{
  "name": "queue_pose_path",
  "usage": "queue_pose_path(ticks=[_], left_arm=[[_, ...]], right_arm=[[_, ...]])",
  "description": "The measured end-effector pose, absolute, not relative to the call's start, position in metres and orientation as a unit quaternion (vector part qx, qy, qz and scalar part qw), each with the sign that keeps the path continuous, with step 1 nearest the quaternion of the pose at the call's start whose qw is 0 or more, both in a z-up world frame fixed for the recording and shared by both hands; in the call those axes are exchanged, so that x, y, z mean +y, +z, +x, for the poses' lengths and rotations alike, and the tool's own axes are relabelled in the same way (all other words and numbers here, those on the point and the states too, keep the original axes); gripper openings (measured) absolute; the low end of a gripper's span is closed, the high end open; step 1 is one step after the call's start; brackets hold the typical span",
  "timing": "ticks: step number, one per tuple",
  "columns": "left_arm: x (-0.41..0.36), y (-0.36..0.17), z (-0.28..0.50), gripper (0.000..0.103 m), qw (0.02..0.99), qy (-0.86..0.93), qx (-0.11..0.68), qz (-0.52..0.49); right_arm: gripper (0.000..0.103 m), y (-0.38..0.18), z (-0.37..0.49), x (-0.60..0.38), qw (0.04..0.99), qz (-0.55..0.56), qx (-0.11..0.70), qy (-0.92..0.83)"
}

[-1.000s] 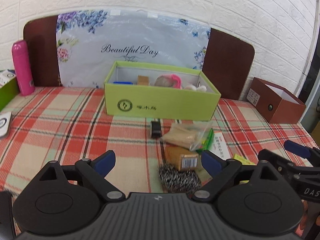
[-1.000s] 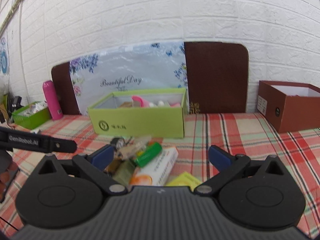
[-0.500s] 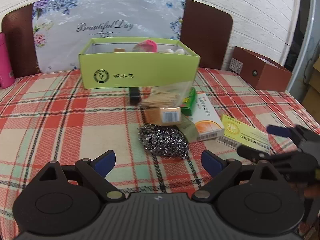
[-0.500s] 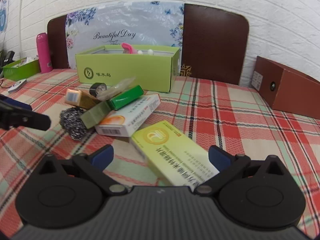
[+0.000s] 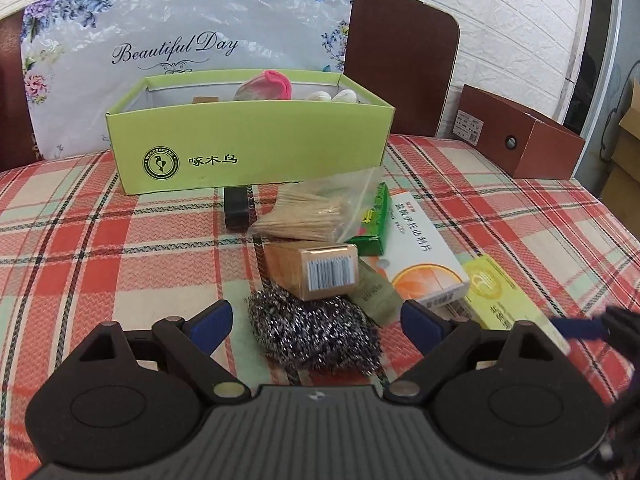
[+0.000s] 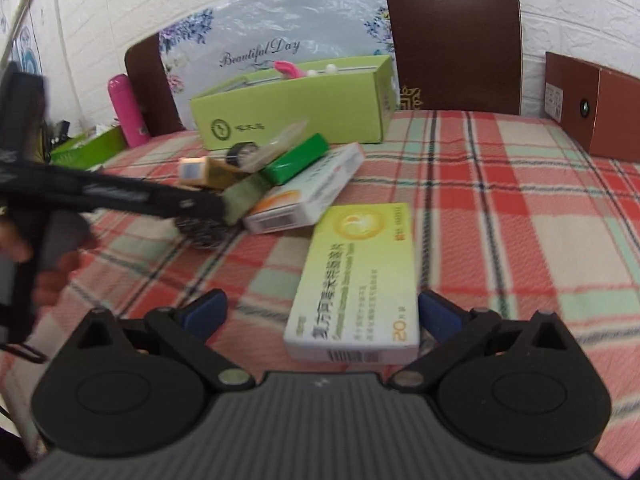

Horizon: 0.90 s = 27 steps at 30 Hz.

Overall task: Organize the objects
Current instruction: 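Grasp the steel wool scrubber with the left tool while the right tool grasps the yellow-green medicine box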

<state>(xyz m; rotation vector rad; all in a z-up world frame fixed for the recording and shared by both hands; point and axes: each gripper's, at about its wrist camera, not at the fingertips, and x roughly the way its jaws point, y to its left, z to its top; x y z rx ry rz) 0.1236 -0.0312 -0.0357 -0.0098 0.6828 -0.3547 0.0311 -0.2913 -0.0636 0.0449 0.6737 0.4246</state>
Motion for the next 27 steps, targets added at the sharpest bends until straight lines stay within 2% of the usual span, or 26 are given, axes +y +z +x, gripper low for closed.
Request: queue_pose_path(ticks=[1,3,7,8,11,17,22,27], left_arm=[[-0.029,-0.037,0.127,0.074,0.924,-0.180,0.338,-0.008],[-0.023,-0.039,0.134,0.060,0.916,-0.189,0.352,-0.021],[-0.011,-0.038,0.129,0.049,0.913,-0.195,0.354,-0.046],[-0.009,-0.037,0.126,0.049,0.913,-0.197,0.354,-0.047],[0.003,-0.035,0.109,0.048,0.910,-0.203,0.358,-0.050],[0.025,-0.031,0.070,0.050,0.905,-0.200,0.373,-0.041],[0.024,-0.032,0.060,0.070,0.905,-0.176,0.385,-0.042],[0.020,-0.035,0.066,0.070,0.898,-0.179,0.397,-0.065]], right_arm=[[0.103,-0.064,0.027,-0.287,0.922,0.026,0.327,0.205],[0.103,-0.064,0.023,-0.279,0.925,0.026,0.327,0.193],[0.103,-0.067,0.031,-0.266,0.927,0.026,0.343,0.148],[0.102,-0.069,0.034,-0.263,0.928,0.029,0.345,0.139],[0.073,-0.070,0.037,-0.258,0.936,0.016,0.334,0.106],[0.072,-0.065,0.017,-0.248,0.917,0.009,0.355,0.182],[0.076,-0.062,0.003,-0.236,0.910,-0.009,0.359,0.208],[0.077,-0.059,0.008,-0.239,0.912,0.010,0.359,0.197]])
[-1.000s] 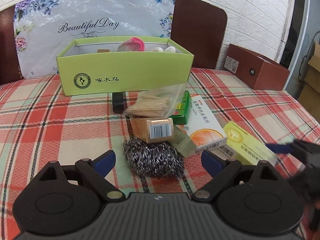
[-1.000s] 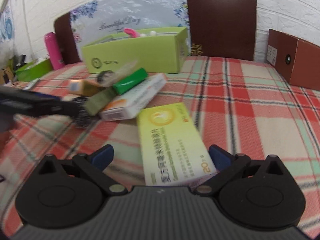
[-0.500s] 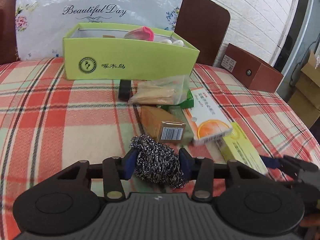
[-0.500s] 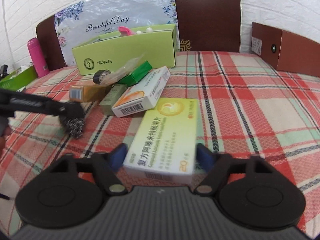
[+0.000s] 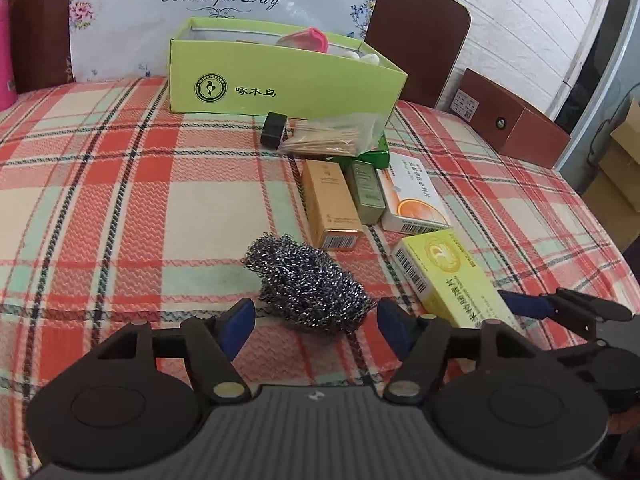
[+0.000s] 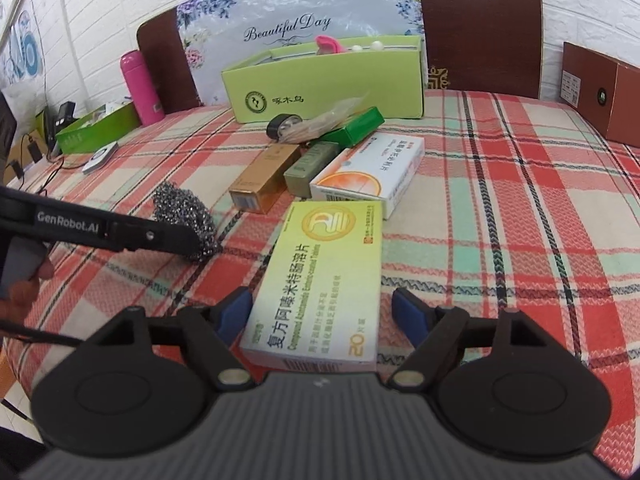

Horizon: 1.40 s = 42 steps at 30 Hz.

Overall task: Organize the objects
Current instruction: 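Grasp the steel wool scrubber with the left tool while the right tool grasps the yellow-green medicine box, then carry the scrubber and yellow-green box into the lime-green box and release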

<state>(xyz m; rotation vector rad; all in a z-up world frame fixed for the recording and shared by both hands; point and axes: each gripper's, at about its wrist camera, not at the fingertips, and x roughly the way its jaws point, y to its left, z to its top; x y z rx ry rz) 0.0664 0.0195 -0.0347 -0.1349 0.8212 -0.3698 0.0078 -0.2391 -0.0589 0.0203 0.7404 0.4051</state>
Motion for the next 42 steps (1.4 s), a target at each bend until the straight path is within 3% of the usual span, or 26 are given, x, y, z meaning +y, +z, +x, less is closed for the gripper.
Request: queue_pose_path(ticks=[7,10,21,23,24,25,35,36,37,39,42], left_arm=[[0.018,-0.029,0.077,0.069,0.898,-0.175,0.388,-0.112],[0.018,-0.029,0.078,0.064,0.899,-0.174,0.387,-0.110],[0.011,-0.032,0.084,0.064,0.900,-0.177,0.386,-0.098],[0.010,-0.033,0.085,0.058,0.899,-0.181,0.386,-0.098],[0.010,-0.033,0.086,0.041,0.898,-0.183,0.387,-0.098],[0.011,-0.034,0.086,0.040,0.897,-0.185,0.389,-0.100],[0.023,-0.003,0.079,0.038,0.901,-0.214,0.358,-0.120],[0.024,0.004,0.079,0.038,0.904,-0.215,0.349,-0.120],[0.025,0.010,0.081,0.038,0.907,-0.217,0.341,-0.120],[0.028,0.023,0.085,0.038,0.913,-0.219,0.325,-0.116],[0.031,0.037,0.094,0.038,0.922,-0.210,0.307,-0.105]], right_arm=[[0.077,-0.061,0.009,-0.239,0.913,0.012,0.361,0.190],[0.077,-0.061,0.010,-0.238,0.913,0.012,0.361,0.188],[0.077,-0.064,0.015,-0.234,0.915,0.009,0.361,0.181],[0.077,-0.064,0.017,-0.231,0.915,0.004,0.360,0.179],[0.075,-0.065,0.018,-0.230,0.916,0.002,0.360,0.179],[0.069,-0.065,0.018,-0.230,0.915,0.000,0.359,0.181],[0.067,-0.032,0.014,-0.241,0.915,0.029,0.341,0.215],[0.041,-0.025,0.015,-0.243,0.917,0.031,0.333,0.217],[0.029,-0.017,0.019,-0.244,0.921,0.031,0.323,0.215],[0.021,-0.006,0.031,-0.254,0.918,0.068,0.316,0.228],[0.023,0.007,0.048,-0.252,0.929,0.038,0.302,0.211]])
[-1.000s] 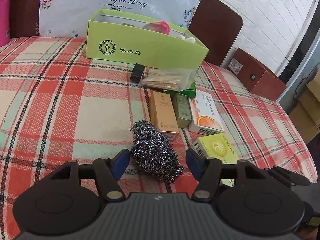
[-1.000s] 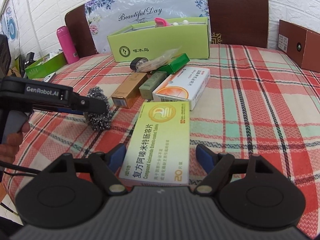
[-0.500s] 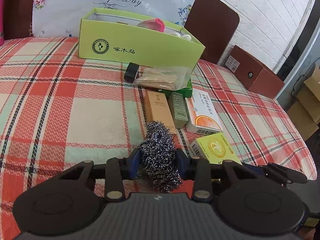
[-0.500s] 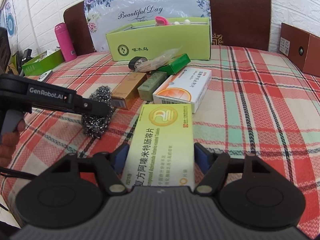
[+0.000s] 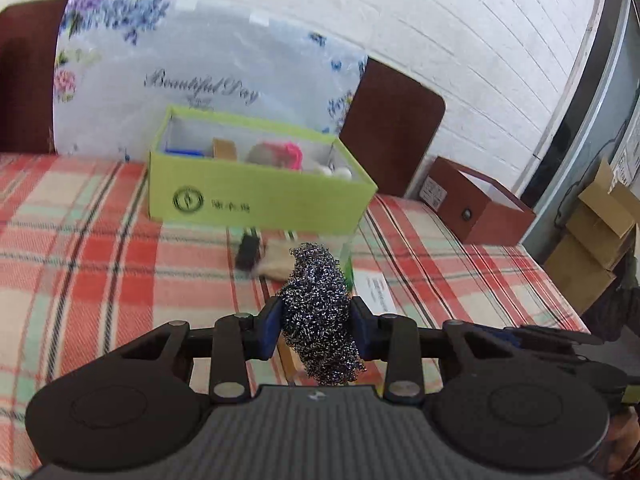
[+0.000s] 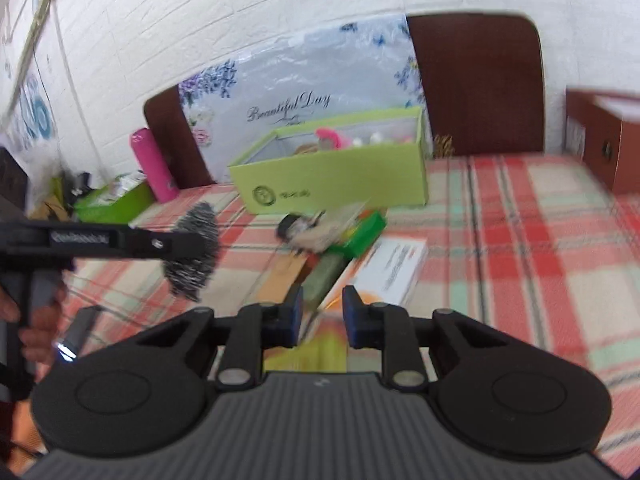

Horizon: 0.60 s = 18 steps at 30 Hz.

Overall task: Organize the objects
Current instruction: 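Carry the scrubber and yellow-green box into the lime-green box and release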

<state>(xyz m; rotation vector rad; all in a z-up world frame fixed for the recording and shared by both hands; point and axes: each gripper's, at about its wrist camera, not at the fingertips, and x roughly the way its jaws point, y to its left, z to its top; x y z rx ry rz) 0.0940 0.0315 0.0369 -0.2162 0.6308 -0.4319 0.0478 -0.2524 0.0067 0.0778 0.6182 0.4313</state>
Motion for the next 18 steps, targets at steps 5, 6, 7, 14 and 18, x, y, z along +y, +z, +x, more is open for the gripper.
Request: queue_pose_path(ticks=[5,6,7,14,18], left_arm=[[0.041,0.028,0.093,0.038,0.920,-0.204,0.316,-0.109],[0.043,0.021,0.093,0.038,0.917,-0.199,0.326,-0.113],[0.045,0.015,0.094,0.038,0.914,-0.195,0.337,-0.117],[0.050,-0.001,0.096,0.038,0.905,-0.186,0.358,-0.132],[0.051,0.000,0.097,0.038,0.907,-0.184,0.356,-0.132]], right_arm=[[0.073,-0.015,0.035,-0.238,0.906,-0.022,0.340,0.251],[0.073,-0.023,0.031,-0.235,0.899,-0.025,0.354,0.258],[0.073,-0.031,0.028,-0.232,0.894,-0.030,0.366,0.257],[0.074,-0.053,0.022,-0.223,0.885,-0.033,0.400,0.236],[0.069,-0.059,0.016,-0.215,0.884,-0.055,0.399,0.239]])
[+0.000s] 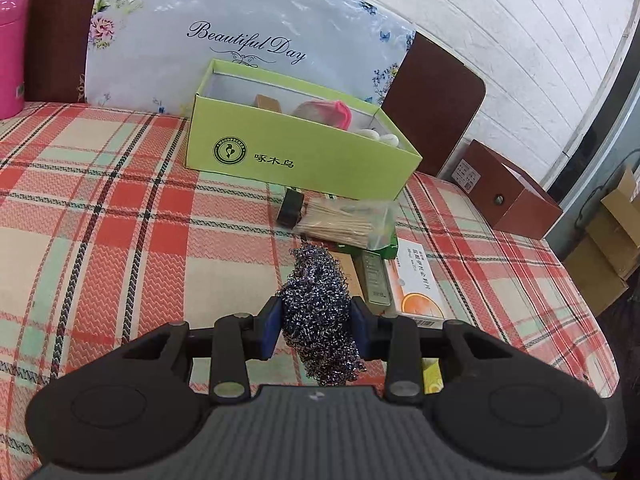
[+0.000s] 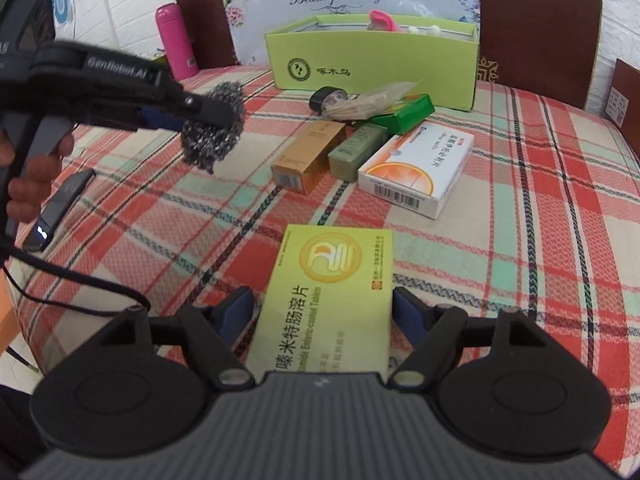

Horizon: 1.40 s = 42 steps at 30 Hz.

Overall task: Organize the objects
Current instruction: 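Carry the scrubber and yellow-green box into the lime-green box and release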

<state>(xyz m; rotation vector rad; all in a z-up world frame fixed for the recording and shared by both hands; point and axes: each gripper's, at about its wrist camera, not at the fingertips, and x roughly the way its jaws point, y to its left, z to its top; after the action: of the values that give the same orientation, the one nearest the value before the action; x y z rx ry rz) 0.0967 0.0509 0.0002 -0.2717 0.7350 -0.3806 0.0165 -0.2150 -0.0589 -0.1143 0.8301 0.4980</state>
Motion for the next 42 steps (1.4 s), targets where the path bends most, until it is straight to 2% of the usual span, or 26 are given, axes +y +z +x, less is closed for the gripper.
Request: queue_pose_path(ticks=[7,17,26,38,39,41,42], left_arm=[[0.048,0.003,0.096,0.038,0.907,-0.190,0.354,-0.123],[0.046,0.051,0.127,0.038,0.931,-0.193,0.298,-0.088],[0.053,0.091,0.228,0.038,0.947,-0.146,0.279,-0.063],[0.061,0.071,0.357,0.039,0.944,-0.090,0.313,-0.055],[0.060,0.068,0.361,0.041,0.945,-0.087,0.310,-0.051],[0.061,0.060,0.363,0.060,0.951,-0.081,0.296,-0.050],[0.063,0.056,0.362,0.078,0.951,-0.075,0.294,-0.053]], right_arm=[[0.068,-0.047,0.017,-0.221,0.887,-0.032,0.384,0.256],[0.068,0.024,0.071,-0.234,0.925,0.002,0.280,0.255],[0.068,0.061,0.171,-0.232,0.946,0.037,0.232,0.221],[0.068,0.045,0.303,-0.205,0.958,0.015,0.236,0.163],[0.069,0.040,0.311,-0.202,0.959,0.011,0.236,0.157],[0.073,0.024,0.327,-0.195,0.957,-0.006,0.249,0.148],[0.081,0.016,0.334,-0.192,0.954,-0.020,0.261,0.148]])
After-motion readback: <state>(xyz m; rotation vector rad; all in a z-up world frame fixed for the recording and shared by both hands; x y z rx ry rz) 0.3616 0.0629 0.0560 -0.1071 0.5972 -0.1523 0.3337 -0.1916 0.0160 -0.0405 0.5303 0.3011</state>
